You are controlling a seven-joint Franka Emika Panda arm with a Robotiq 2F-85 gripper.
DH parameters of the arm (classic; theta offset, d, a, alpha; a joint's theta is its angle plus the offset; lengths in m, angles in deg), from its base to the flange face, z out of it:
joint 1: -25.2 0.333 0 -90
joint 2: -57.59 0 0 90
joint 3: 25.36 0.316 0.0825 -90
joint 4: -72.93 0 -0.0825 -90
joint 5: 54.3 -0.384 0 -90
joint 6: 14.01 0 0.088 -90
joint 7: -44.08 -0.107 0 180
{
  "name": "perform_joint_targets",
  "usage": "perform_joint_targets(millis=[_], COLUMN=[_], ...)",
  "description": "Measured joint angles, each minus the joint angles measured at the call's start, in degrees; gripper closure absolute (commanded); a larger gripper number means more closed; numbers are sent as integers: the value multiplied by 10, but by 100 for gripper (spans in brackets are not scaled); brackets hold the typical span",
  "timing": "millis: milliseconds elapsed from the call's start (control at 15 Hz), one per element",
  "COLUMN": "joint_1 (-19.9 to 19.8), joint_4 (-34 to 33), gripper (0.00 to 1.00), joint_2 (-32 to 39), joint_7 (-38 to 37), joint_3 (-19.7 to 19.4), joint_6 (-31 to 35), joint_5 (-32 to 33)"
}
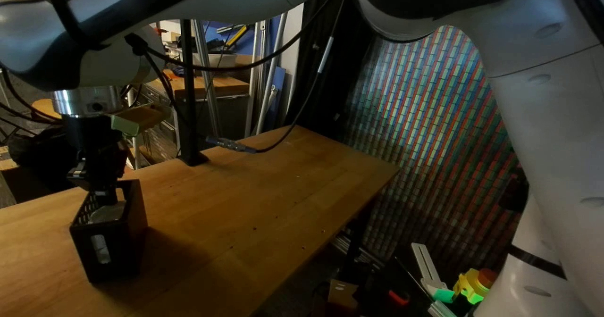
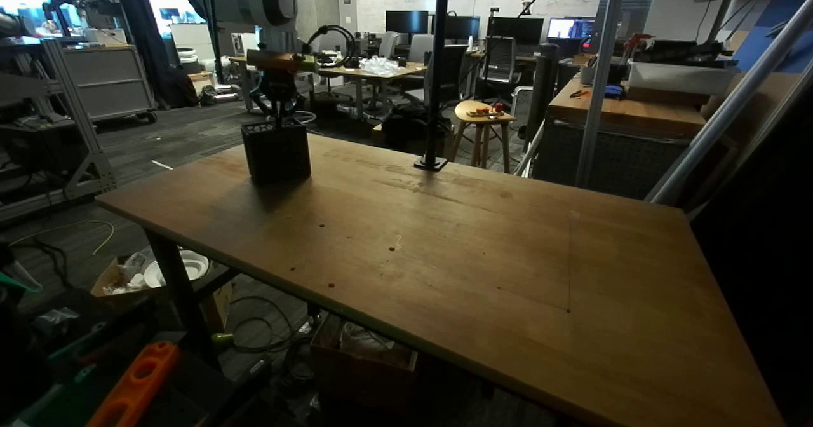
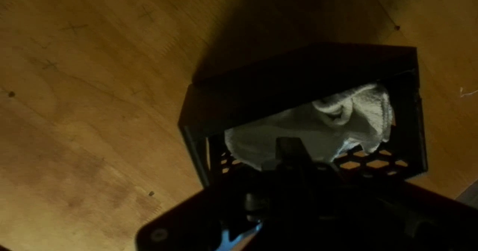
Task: Pick up the cloth from the table and put it in the box
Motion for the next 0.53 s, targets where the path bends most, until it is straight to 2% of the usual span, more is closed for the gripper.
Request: perform_joint_targets(millis=[333, 533], joint_1=[-5, -14], joint_4=[19, 45], gripper=[97, 98], joint_2=[-49, -79], joint_7=[-34, -85], joint_3=[-22, -33], joint_6=[9, 26], joint_5=[2, -1])
